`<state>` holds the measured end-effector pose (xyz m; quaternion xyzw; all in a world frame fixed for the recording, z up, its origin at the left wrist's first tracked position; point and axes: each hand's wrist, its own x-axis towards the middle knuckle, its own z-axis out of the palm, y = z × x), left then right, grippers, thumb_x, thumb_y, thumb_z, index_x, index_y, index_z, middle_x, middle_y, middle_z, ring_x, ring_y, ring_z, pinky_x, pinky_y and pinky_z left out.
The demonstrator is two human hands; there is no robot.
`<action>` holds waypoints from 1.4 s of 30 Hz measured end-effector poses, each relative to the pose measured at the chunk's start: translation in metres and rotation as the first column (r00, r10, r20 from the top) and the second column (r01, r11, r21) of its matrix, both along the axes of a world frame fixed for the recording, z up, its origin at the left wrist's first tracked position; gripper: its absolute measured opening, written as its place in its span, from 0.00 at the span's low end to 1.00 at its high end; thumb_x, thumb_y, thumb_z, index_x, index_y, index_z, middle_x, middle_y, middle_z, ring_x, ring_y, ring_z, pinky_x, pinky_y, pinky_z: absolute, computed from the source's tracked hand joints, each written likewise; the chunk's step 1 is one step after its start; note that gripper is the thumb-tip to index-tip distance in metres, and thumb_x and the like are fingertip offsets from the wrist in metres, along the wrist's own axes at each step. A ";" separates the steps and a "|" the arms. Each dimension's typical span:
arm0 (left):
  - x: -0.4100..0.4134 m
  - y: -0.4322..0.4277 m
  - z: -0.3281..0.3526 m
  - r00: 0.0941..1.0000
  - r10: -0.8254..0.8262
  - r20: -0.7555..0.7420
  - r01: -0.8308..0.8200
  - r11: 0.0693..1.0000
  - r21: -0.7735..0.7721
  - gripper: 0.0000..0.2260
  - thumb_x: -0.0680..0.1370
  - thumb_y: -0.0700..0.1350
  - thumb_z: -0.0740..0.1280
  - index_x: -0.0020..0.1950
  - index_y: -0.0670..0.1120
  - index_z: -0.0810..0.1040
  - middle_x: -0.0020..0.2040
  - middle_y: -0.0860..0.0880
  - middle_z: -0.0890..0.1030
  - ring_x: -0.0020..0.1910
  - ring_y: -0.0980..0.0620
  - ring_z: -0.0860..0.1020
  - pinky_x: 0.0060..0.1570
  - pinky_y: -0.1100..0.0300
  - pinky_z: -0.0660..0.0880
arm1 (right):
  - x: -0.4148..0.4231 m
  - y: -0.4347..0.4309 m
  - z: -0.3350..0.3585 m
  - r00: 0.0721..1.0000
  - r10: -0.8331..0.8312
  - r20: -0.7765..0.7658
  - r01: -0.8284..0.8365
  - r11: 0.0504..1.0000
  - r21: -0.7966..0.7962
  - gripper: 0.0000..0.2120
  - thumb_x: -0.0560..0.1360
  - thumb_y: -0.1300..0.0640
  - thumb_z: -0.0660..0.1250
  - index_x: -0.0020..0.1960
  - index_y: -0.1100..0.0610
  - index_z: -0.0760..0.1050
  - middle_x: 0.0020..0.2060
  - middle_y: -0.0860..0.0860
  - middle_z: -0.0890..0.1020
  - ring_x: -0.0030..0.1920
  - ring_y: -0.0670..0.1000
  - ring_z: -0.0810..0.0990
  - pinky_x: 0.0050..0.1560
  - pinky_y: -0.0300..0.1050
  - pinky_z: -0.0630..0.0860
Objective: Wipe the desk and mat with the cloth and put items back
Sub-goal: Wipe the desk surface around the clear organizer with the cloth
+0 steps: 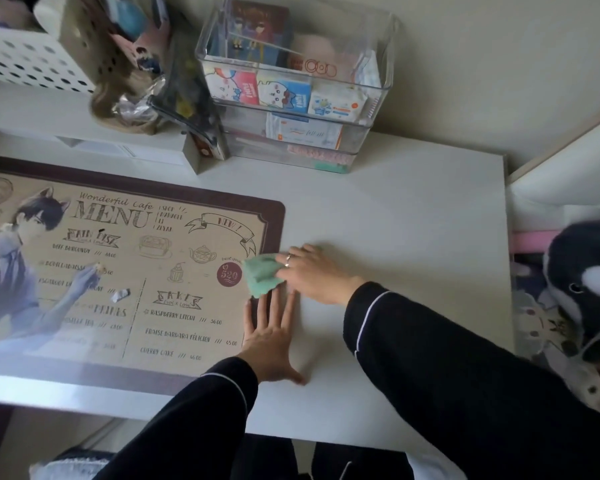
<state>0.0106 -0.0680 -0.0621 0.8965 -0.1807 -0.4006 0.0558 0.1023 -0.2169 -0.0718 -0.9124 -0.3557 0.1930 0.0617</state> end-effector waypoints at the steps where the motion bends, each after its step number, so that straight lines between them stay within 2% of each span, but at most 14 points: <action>1: 0.000 0.000 0.001 1.000 0.001 -0.010 -0.001 1.000 -0.003 0.72 0.53 0.70 0.74 0.68 0.48 0.18 0.65 0.42 0.17 0.61 0.41 0.16 0.63 0.38 0.25 | 0.006 -0.014 0.003 0.997 -0.077 0.029 0.076 0.997 0.020 0.10 0.73 0.55 0.67 0.53 0.56 0.80 0.53 0.57 0.79 0.52 0.60 0.77 0.49 0.52 0.69; 5: 0.001 -0.002 0.007 1.000 0.005 -0.022 -0.005 1.000 0.000 0.72 0.54 0.69 0.75 0.68 0.49 0.18 0.66 0.43 0.17 0.64 0.40 0.18 0.65 0.38 0.27 | 0.028 -0.117 0.009 0.597 -0.794 0.113 0.801 0.599 -0.022 0.22 0.77 0.61 0.58 0.70 0.51 0.70 0.57 0.61 0.77 0.54 0.63 0.77 0.52 0.54 0.74; 7: 0.000 -0.004 0.009 1.000 0.004 -0.026 -0.004 1.000 0.008 0.72 0.54 0.69 0.75 0.67 0.49 0.18 0.64 0.43 0.15 0.62 0.41 0.17 0.64 0.39 0.26 | 0.015 -0.159 0.010 0.301 -0.936 0.180 0.953 0.296 -0.057 0.27 0.77 0.63 0.57 0.75 0.52 0.61 0.61 0.62 0.74 0.58 0.64 0.75 0.56 0.55 0.73; 9: 0.001 -0.003 0.011 1.000 0.005 -0.024 -0.004 1.000 0.015 0.72 0.54 0.70 0.75 0.67 0.49 0.17 0.62 0.44 0.14 0.61 0.42 0.15 0.63 0.40 0.25 | -0.001 -0.156 0.006 0.169 -0.967 0.191 0.983 0.153 -0.097 0.29 0.77 0.62 0.57 0.77 0.54 0.56 0.65 0.61 0.71 0.62 0.63 0.71 0.59 0.56 0.71; 17: 0.002 -0.004 0.016 0.998 0.001 -0.064 0.000 1.000 0.005 0.72 0.52 0.71 0.74 0.67 0.50 0.18 0.59 0.45 0.12 0.60 0.41 0.16 0.63 0.41 0.26 | -0.067 -0.118 -0.001 0.819 -0.562 0.118 0.574 0.797 -0.188 0.26 0.76 0.62 0.56 0.74 0.49 0.63 0.69 0.55 0.70 0.63 0.57 0.70 0.60 0.49 0.66; 20: 0.001 -0.004 0.014 0.997 -0.003 -0.074 0.003 1.000 0.002 0.72 0.51 0.72 0.74 0.68 0.50 0.18 0.60 0.45 0.12 0.61 0.41 0.16 0.63 0.41 0.27 | -0.076 -0.180 0.003 0.700 -0.696 0.161 0.711 0.657 -0.250 0.27 0.78 0.62 0.55 0.75 0.50 0.61 0.66 0.58 0.72 0.62 0.59 0.71 0.59 0.51 0.68; 24: 0.002 -0.005 0.015 0.997 -0.012 -0.082 0.014 1.000 0.019 0.72 0.52 0.73 0.73 0.68 0.50 0.18 0.60 0.44 0.12 0.61 0.39 0.16 0.63 0.40 0.27 | -0.100 -0.200 0.010 0.172 -0.963 0.206 0.975 0.137 -0.177 0.28 0.79 0.60 0.56 0.77 0.53 0.54 0.62 0.62 0.74 0.60 0.62 0.72 0.56 0.55 0.70; 26: 0.002 -0.007 0.017 0.996 -0.016 -0.090 0.018 1.000 0.018 0.72 0.52 0.73 0.73 0.67 0.50 0.18 0.60 0.44 0.12 0.60 0.38 0.17 0.64 0.39 0.28 | -0.110 -0.170 0.006 0.244 -0.950 0.194 0.962 0.213 -0.169 0.30 0.77 0.59 0.59 0.77 0.52 0.55 0.64 0.59 0.73 0.61 0.61 0.71 0.55 0.54 0.69; 30: 0.003 -0.006 0.015 0.995 -0.012 -0.102 0.014 1.000 0.012 0.73 0.51 0.73 0.72 0.68 0.50 0.18 0.62 0.44 0.14 0.62 0.39 0.17 0.64 0.39 0.29 | -0.140 -0.159 0.002 0.716 -0.685 0.133 0.698 0.696 -0.171 0.20 0.75 0.59 0.61 0.67 0.54 0.71 0.64 0.57 0.73 0.59 0.60 0.72 0.55 0.52 0.67; 32: 0.002 -0.005 0.014 0.995 -0.015 -0.099 0.016 1.000 0.013 0.73 0.50 0.74 0.72 0.68 0.50 0.18 0.63 0.44 0.14 0.62 0.39 0.18 0.64 0.39 0.29 | -0.149 -0.192 0.002 0.630 -0.758 0.170 0.776 0.608 -0.165 0.18 0.76 0.60 0.60 0.65 0.56 0.73 0.62 0.59 0.75 0.58 0.61 0.73 0.56 0.54 0.70; 35: 0.002 -0.006 0.012 0.995 -0.009 -0.099 0.012 0.999 0.030 0.73 0.49 0.74 0.72 0.68 0.50 0.18 0.63 0.43 0.15 0.63 0.38 0.19 0.64 0.39 0.29 | -0.171 -0.233 0.008 0.172 -0.965 0.197 0.979 0.145 -0.145 0.23 0.79 0.61 0.56 0.74 0.55 0.63 0.60 0.62 0.74 0.59 0.63 0.73 0.59 0.58 0.71; 37: 0.001 -0.006 0.012 0.995 -0.005 -0.097 0.008 0.999 0.033 0.73 0.49 0.74 0.72 0.67 0.51 0.18 0.63 0.43 0.15 0.64 0.39 0.19 0.65 0.39 0.30 | -0.183 -0.228 0.010 0.030 -0.979 0.200 0.983 -0.006 -0.181 0.27 0.80 0.60 0.55 0.78 0.53 0.54 0.62 0.64 0.73 0.60 0.63 0.72 0.59 0.58 0.70; 39: 0.002 -0.007 0.013 0.995 0.000 -0.103 0.002 1.000 0.028 0.73 0.49 0.74 0.72 0.67 0.51 0.18 0.62 0.44 0.14 0.63 0.40 0.18 0.65 0.39 0.29 | -0.193 -0.201 0.008 0.109 -0.975 0.193 0.975 0.067 -0.210 0.29 0.79 0.60 0.55 0.78 0.51 0.51 0.64 0.61 0.72 0.60 0.62 0.72 0.57 0.57 0.70; 42: 0.002 -0.007 0.015 0.994 0.002 -0.106 0.001 0.999 0.032 0.73 0.49 0.74 0.72 0.67 0.51 0.17 0.61 0.44 0.13 0.62 0.40 0.18 0.64 0.39 0.29 | -0.221 -0.170 0.001 0.446 -0.884 0.140 0.882 0.407 -0.236 0.28 0.77 0.61 0.57 0.76 0.53 0.59 0.62 0.58 0.74 0.58 0.60 0.72 0.55 0.53 0.70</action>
